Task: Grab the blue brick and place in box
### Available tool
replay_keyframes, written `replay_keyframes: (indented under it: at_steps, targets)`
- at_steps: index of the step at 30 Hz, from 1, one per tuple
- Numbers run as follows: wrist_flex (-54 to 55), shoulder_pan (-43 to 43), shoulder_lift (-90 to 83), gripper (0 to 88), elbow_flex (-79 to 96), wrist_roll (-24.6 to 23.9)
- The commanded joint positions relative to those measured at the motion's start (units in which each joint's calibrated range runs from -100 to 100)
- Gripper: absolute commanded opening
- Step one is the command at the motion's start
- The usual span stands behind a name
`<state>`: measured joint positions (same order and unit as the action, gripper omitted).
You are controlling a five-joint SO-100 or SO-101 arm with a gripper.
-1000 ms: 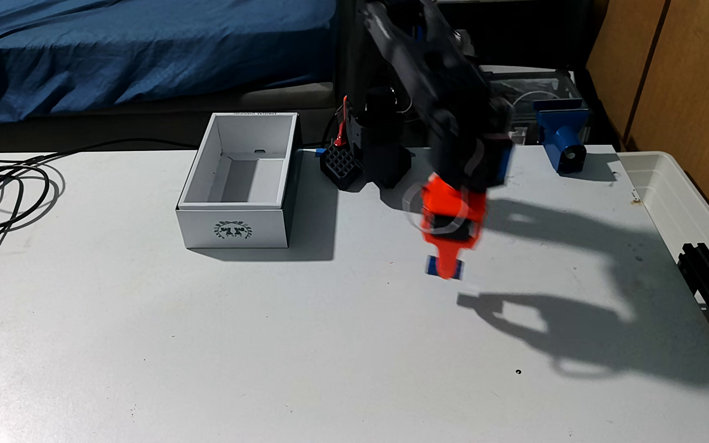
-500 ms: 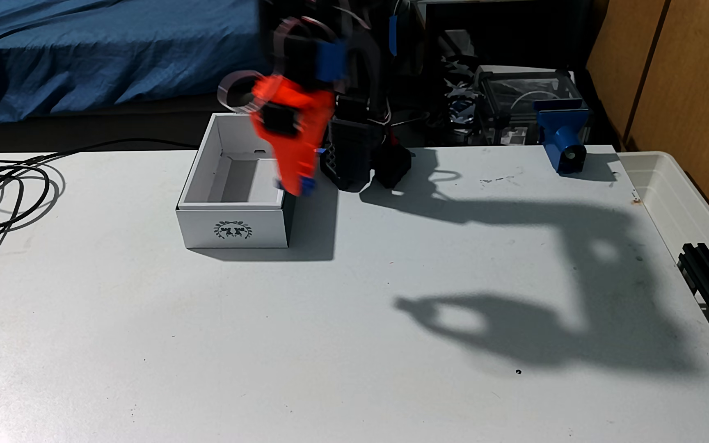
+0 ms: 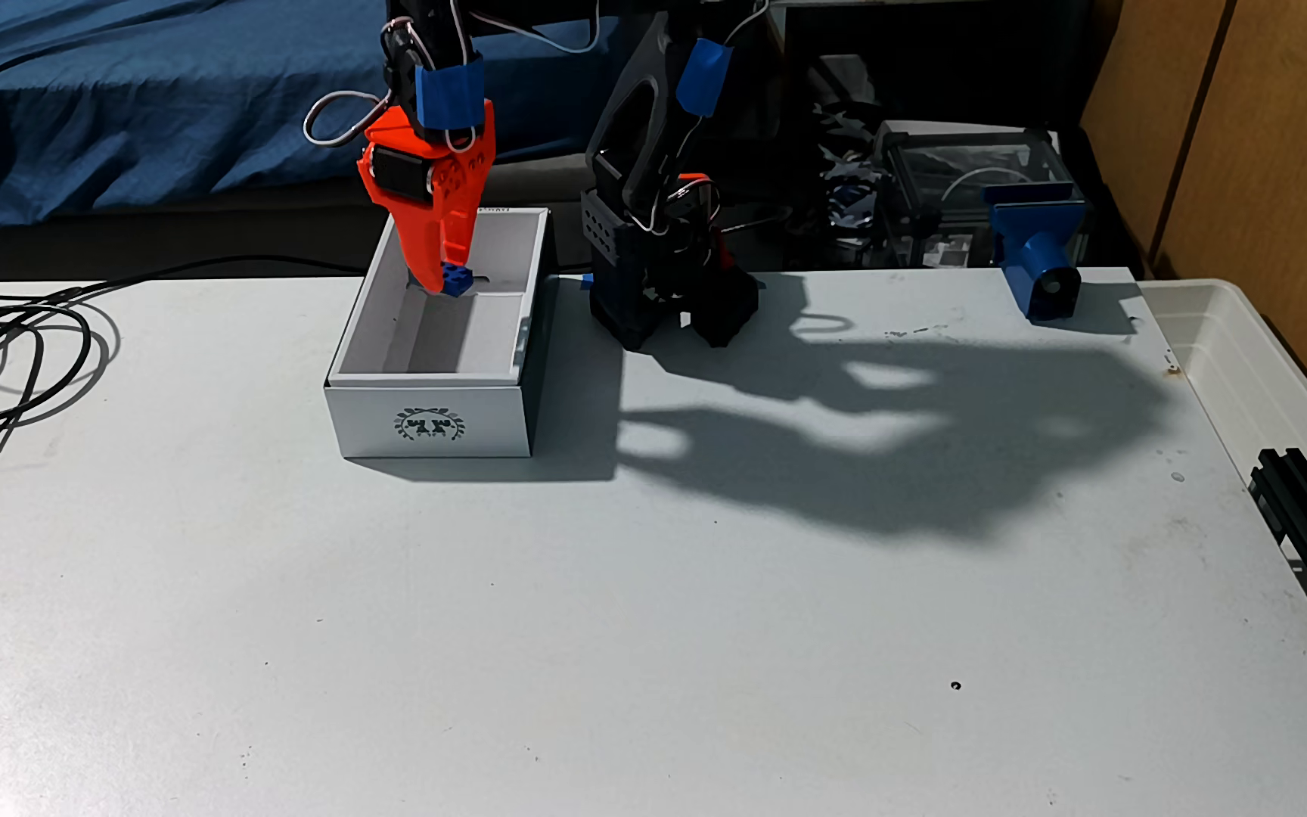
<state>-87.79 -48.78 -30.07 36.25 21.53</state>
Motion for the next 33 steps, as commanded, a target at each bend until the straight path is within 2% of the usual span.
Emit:
replay_keyframes:
  at_steps: [1,3,7,9,13,18,21,27,33]
  targets:
    - [5.71,-1.81,-2.62,1.0,4.3,0.76]
    - [8.64,-2.26,-2.87,4.6,6.6,0.76]
    - [8.47,-3.6,-2.96,19.6,7.31,0.76]
    - [8.13,-3.89,-2.96,23.4,7.14,0.7]
    - [6.75,-3.89,-2.96,21.4,6.07,0.23]
    - [-1.01,-2.33,-3.12,7.5,-6.17,-1.08]
    - [-7.3,3.46,-3.12,0.4,-16.38,-5.93]
    - [-9.37,20.7,-3.21,0.8,-26.67,-19.13]
    - [-7.13,37.12,-3.21,1.0,-29.33,-27.02]
